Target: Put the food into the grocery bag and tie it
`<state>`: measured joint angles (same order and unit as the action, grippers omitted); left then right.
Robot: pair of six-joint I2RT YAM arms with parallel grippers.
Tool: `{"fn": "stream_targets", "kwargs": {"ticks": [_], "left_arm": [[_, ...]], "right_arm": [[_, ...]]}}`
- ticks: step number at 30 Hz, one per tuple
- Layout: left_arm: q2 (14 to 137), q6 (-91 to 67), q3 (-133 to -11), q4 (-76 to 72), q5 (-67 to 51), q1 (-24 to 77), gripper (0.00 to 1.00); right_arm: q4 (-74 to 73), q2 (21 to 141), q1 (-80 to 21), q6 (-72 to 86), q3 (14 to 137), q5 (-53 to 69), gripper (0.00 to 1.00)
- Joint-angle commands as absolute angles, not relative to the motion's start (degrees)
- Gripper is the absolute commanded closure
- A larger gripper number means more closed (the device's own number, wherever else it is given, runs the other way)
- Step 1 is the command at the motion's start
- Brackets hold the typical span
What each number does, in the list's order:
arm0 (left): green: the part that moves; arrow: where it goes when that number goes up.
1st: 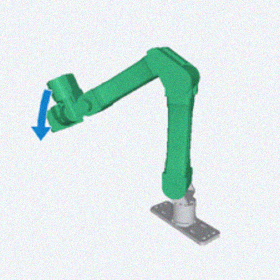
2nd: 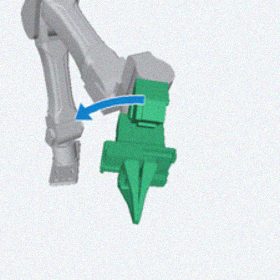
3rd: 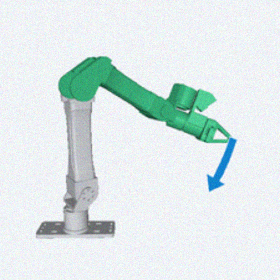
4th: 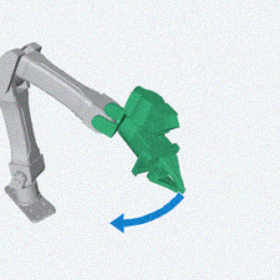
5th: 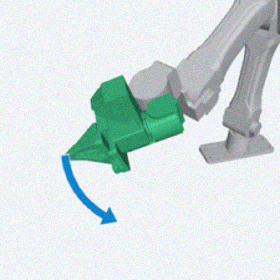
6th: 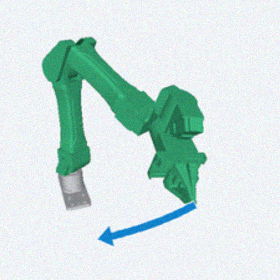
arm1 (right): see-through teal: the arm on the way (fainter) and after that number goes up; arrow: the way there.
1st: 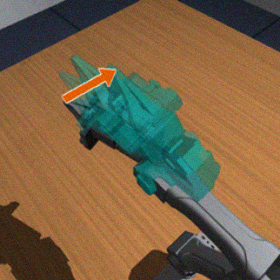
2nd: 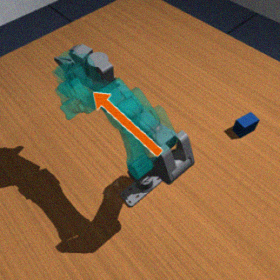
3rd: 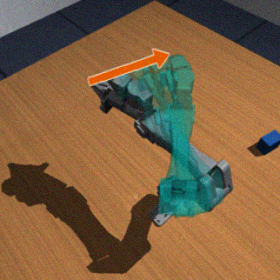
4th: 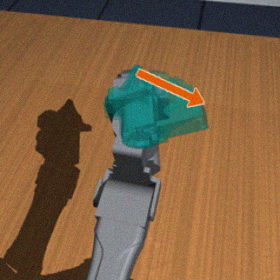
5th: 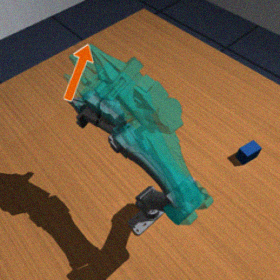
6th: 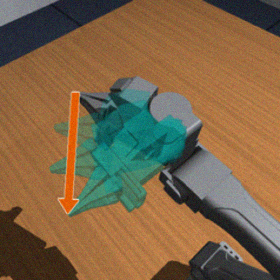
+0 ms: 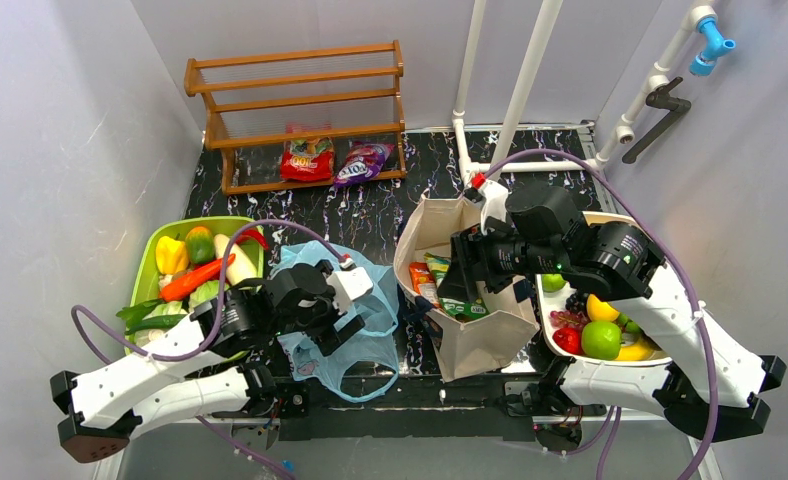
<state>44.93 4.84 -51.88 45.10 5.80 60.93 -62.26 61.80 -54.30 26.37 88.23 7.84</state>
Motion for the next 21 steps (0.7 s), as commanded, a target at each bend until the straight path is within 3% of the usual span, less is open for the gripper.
{"fn": "stream_targets", "kwargs": {"ticks": [1, 5, 8, 11, 15, 17, 21], "left_arm": [[45.9, 8.8, -50.1, 43.4, 8.4, 61.2, 0.21], [45.9, 11.8, -48.8, 40.6, 11.6, 61.2, 0.32], [45.9, 13.3, -48.1, 38.4, 13.2, 61.2, 0.47], [46.6, 13.9, -49.0, 37.7, 13.0, 61.2, 0.72], [47.3, 13.4, -51.4, 37.8, 12.0, 61.2, 0.95], [47.2, 12.4, -52.3, 37.6, 12.3, 61.2, 1.0], [46.4, 8.1, -53.3, 36.6, 15.7, 61.1, 1.0]], "right_arm": [[-61.0, 60.3, -54.7, 25.9, 87.7, 6.6, 0.21], [-61.0, 59.9, -54.7, 26.0, 87.2, 5.8, 0.22], [-61.2, 59.9, -54.7, 25.9, 87.0, 5.6, 0.22], [-61.5, 59.9, -54.7, 26.1, 86.9, 4.6, 0.22], [-62.0, 59.6, -54.7, 27.3, 86.8, 0.4, 0.23], [-62.8, 59.8, -54.6, 28.1, 87.4, -3.4, 0.24], [-65.5, 60.1, -54.7, 28.9, 90.1, -10.3, 0.25]]}}
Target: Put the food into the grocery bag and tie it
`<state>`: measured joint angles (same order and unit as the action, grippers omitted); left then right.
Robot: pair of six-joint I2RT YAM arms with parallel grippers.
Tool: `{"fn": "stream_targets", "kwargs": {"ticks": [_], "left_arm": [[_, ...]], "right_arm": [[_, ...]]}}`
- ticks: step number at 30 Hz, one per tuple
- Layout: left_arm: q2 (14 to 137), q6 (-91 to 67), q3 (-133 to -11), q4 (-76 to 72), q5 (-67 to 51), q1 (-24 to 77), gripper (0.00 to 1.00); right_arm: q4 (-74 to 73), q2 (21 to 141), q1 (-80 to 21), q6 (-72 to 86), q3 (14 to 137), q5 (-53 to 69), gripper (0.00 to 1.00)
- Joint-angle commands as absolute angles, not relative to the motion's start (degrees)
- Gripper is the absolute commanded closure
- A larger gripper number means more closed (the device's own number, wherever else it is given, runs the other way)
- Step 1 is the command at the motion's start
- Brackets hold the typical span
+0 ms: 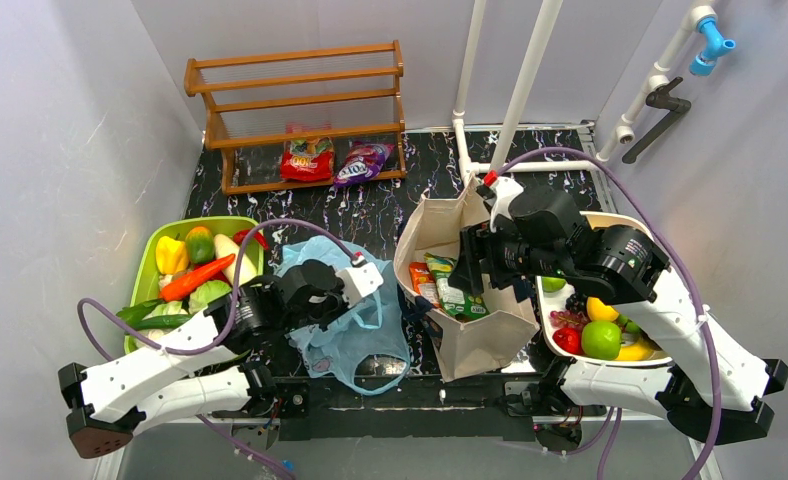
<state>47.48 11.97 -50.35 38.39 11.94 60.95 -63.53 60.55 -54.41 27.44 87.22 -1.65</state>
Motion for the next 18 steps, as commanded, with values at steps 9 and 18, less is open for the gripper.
{"fn": "stream_targets", "kwargs": {"ticks": [9, 18], "left_arm": [[40.6, -4.4, -53.4, 36.0, 18.6, 61.2, 1.0], [39.6, -19.9, -55.0, 38.2, 18.7, 61.2, 1.0]], "right_arm": [[-62.5, 52.7, -54.6, 33.2, 85.2, -30.5, 0.17], [-66.1, 55.4, -19.8, 27.1, 82.9, -20.8, 0.05]]}}
